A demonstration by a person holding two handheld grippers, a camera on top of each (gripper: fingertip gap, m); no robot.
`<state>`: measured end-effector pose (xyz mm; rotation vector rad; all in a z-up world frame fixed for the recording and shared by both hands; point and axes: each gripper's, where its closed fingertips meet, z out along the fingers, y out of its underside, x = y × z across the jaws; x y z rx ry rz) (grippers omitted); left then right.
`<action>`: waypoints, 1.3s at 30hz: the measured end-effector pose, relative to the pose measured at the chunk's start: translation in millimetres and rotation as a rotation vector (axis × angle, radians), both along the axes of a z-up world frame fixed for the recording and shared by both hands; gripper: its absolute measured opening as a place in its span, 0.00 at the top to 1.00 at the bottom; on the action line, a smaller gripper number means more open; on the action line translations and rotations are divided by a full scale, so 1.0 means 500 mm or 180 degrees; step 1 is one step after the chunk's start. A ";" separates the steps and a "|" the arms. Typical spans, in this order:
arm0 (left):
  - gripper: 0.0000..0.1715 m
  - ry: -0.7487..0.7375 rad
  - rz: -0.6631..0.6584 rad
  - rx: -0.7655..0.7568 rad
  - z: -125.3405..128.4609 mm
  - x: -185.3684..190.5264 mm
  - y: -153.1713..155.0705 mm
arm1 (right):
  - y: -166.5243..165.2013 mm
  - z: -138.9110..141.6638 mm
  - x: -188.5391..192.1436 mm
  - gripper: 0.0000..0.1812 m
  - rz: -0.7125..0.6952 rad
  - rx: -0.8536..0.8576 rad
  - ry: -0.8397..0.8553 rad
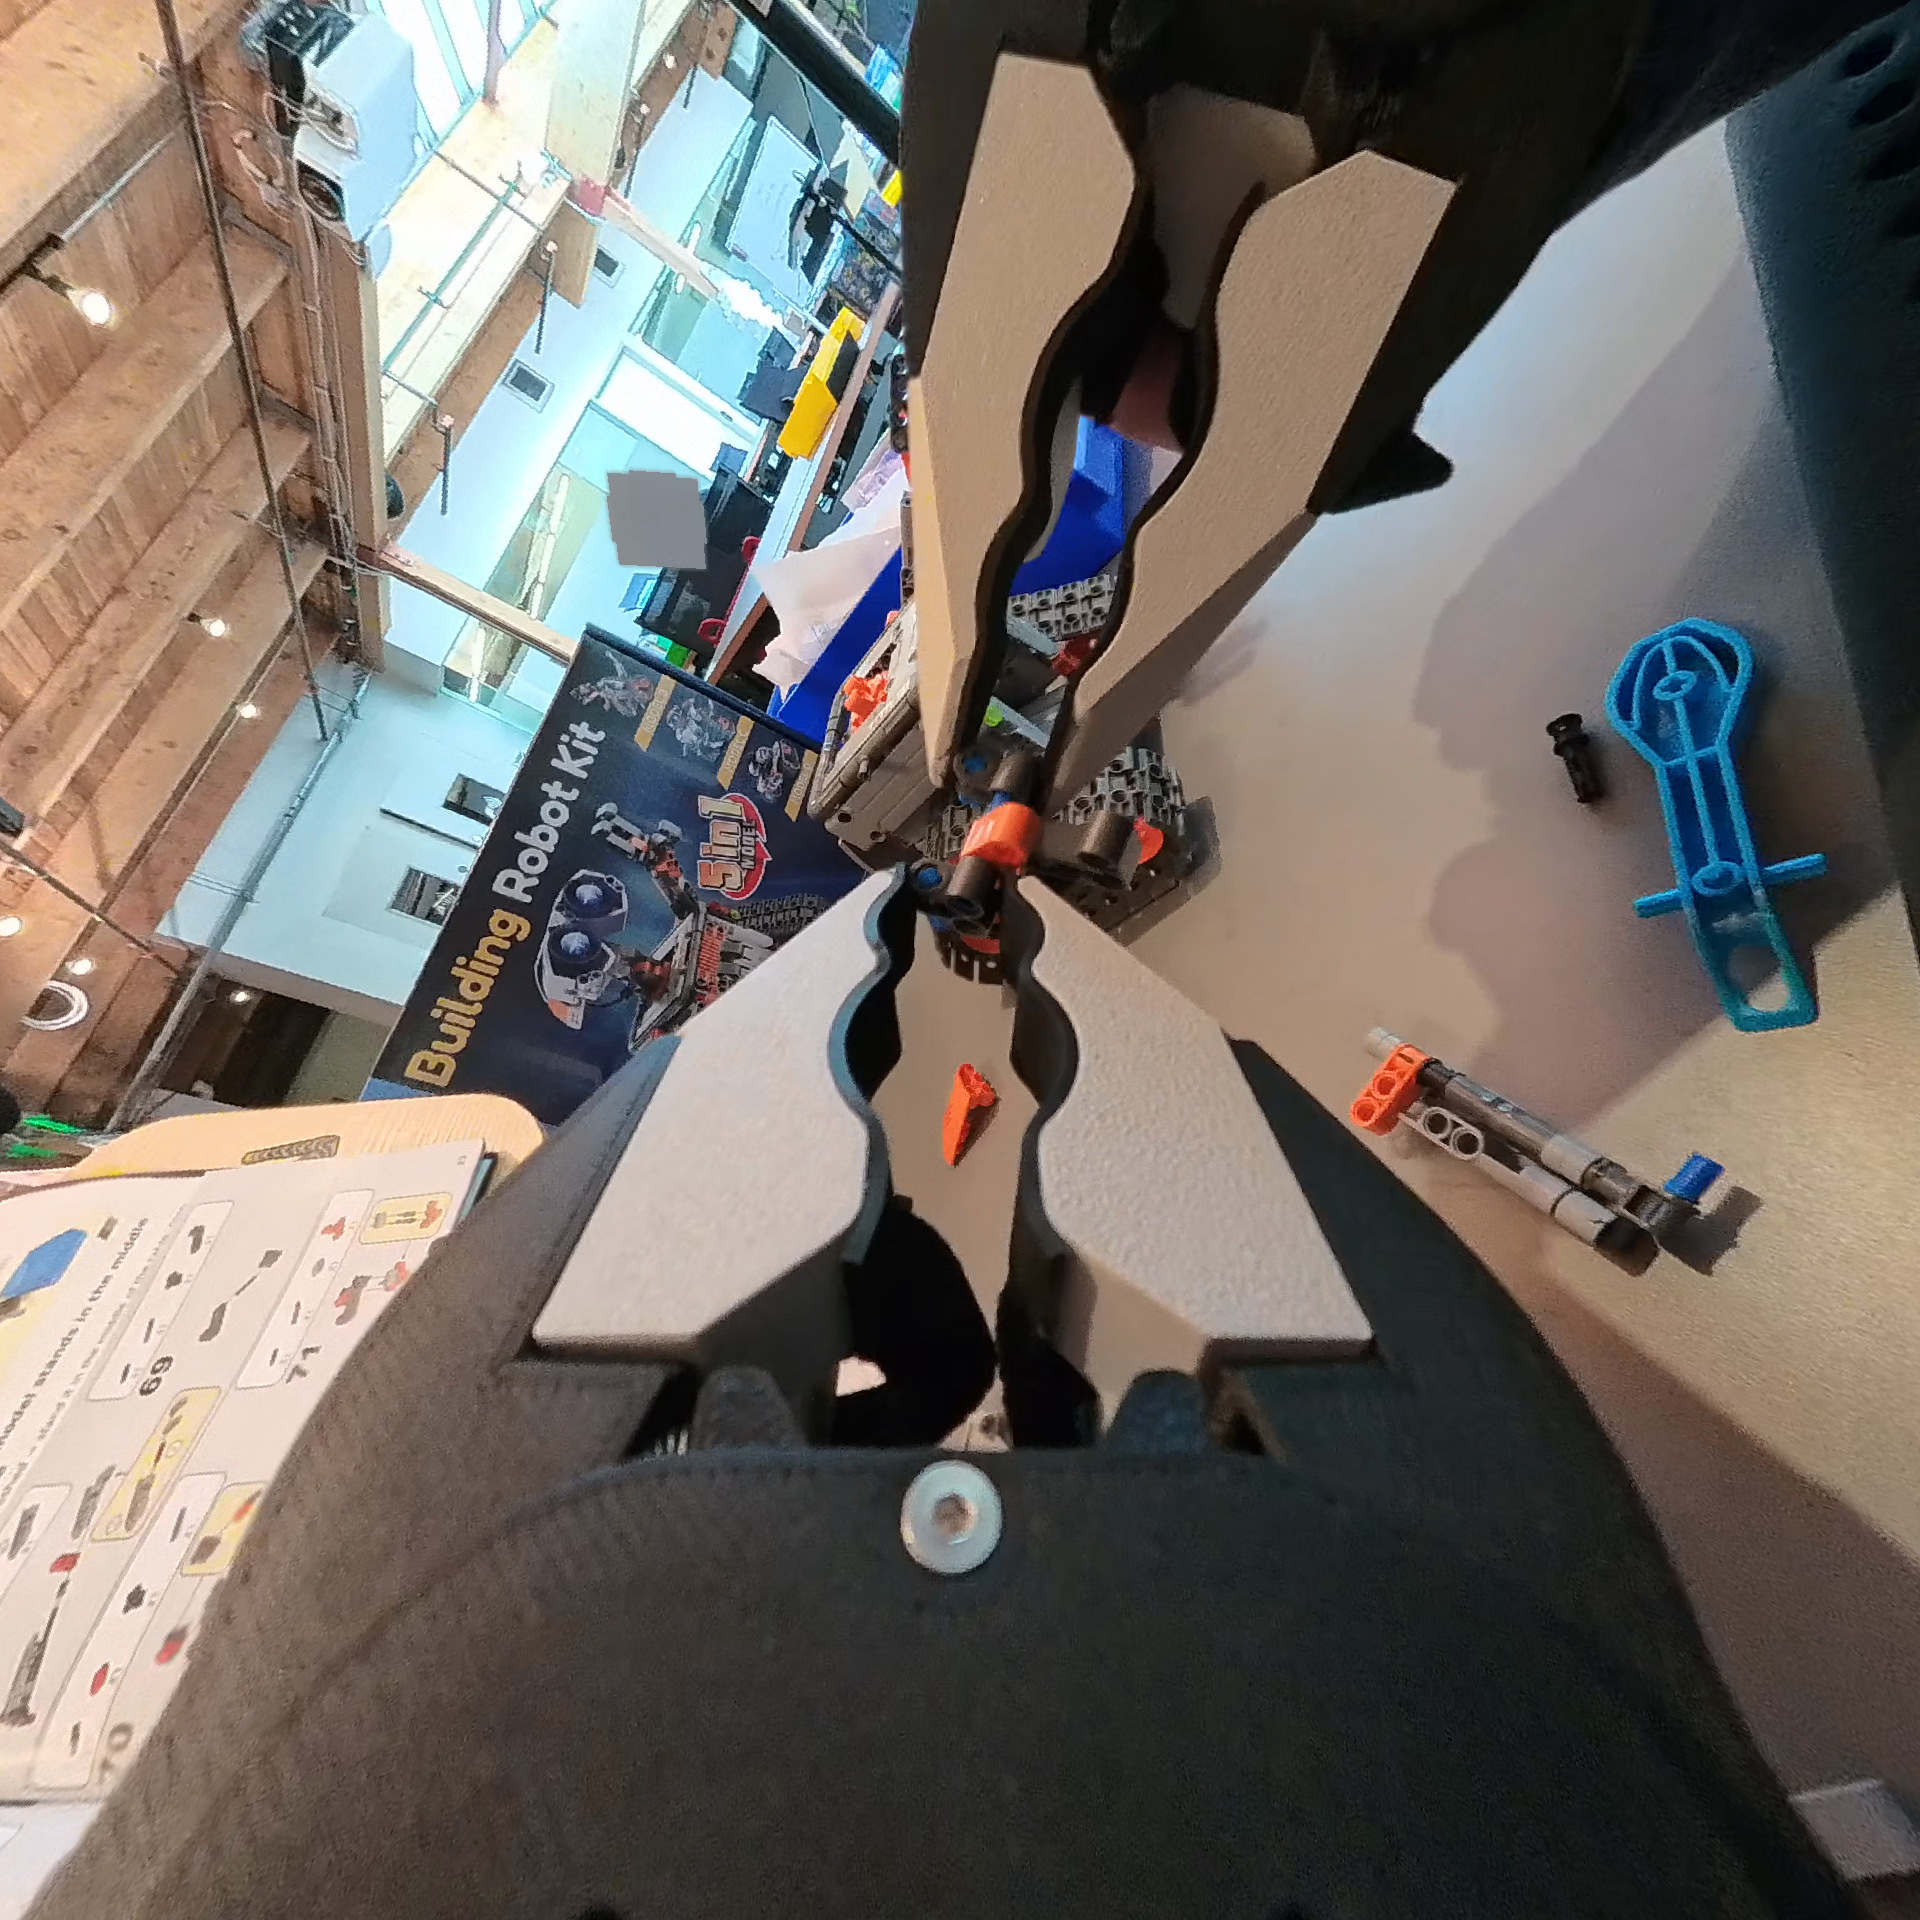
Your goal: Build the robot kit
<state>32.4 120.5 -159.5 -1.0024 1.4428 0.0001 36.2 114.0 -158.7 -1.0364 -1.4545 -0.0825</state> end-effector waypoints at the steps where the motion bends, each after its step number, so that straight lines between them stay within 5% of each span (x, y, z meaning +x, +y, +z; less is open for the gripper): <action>1: 0.93 -0.0021 -0.0006 -0.0025 0.000 0.000 0.000 | -0.001 0.000 0.000 0.94 0.0014 -0.0022 0.0026; 39: 0.93 -0.0040 -0.0264 -0.0490 -0.024 0.009 -0.014 | -0.016 -0.018 0.000 0.94 0.0441 -0.0214 -0.0123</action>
